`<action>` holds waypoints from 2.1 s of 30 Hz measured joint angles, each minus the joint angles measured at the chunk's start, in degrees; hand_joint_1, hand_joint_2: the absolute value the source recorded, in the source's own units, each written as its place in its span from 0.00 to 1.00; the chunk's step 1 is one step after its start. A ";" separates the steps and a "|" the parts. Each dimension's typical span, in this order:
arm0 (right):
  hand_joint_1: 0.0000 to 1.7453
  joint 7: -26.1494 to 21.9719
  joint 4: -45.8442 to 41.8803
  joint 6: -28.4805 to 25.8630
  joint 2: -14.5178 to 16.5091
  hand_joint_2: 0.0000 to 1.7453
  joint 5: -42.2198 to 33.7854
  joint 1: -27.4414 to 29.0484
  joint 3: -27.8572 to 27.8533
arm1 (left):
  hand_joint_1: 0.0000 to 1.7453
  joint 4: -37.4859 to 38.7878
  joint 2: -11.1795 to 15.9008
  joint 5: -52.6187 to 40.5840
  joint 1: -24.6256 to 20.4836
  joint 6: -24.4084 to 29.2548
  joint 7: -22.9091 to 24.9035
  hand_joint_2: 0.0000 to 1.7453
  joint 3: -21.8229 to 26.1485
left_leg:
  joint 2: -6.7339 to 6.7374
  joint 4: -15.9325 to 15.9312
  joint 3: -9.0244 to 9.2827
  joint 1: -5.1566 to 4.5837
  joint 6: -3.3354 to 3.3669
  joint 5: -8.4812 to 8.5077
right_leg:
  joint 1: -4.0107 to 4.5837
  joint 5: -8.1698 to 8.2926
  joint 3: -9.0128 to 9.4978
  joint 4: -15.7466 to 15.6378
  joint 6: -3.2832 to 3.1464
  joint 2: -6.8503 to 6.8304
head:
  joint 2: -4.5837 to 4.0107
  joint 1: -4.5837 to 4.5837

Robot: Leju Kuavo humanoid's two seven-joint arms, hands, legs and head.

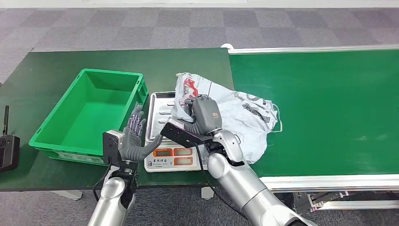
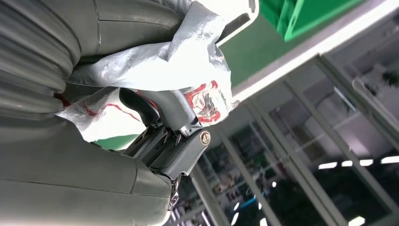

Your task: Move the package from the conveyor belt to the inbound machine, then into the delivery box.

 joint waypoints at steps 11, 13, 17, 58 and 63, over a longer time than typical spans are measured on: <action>1.00 -0.22 0.84 4.68 0.02 1.00 -3.12 -0.14 0.60 | 0.00 -0.16 0.00 -0.63 0.01 2.15 -0.64 1.00 0.00 | -0.01 0.00 0.01 0.00 0.00 0.00 | 0.00 0.00 0.01 0.00 0.00 0.00 | 0.00 0.00; 1.00 -0.75 1.14 7.04 0.02 1.00 -4.74 -0.45 0.66 | 0.00 -0.18 0.00 -0.96 -0.01 2.97 -0.68 1.00 0.00 | -0.01 0.00 0.00 0.00 0.00 0.00 | 0.00 0.00 0.01 0.00 0.00 0.00 | 0.00 0.00; 1.00 -2.07 2.86 10.99 0.09 1.00 -7.43 -2.01 1.26 | 0.00 -0.07 0.08 -1.82 -0.51 4.94 -0.97 1.00 0.00 | -0.01 0.00 0.00 0.00 0.00 0.01 | 0.00 0.00 0.01 0.01 0.00 -0.01 | 0.00 0.00; 0.00 -9.16 7.83 19.62 3.20 1.00 -24.64 -9.11 1.10 | 0.00 1.69 2.25 -6.08 -6.22 6.67 -0.72 1.00 0.44 | -0.01 0.00 0.01 0.02 -0.03 0.06 | 0.04 0.05 0.01 0.03 -0.05 0.00 | 0.00 0.00; 0.00 -11.36 7.82 23.66 3.38 1.00 -27.42 -9.90 1.43 | 0.00 1.72 2.24 -6.08 -6.21 6.49 -0.74 1.00 0.44 | -0.01 0.00 0.01 0.02 -0.03 0.06 | 0.03 0.05 0.02 0.02 -0.05 -0.01 | 0.00 0.00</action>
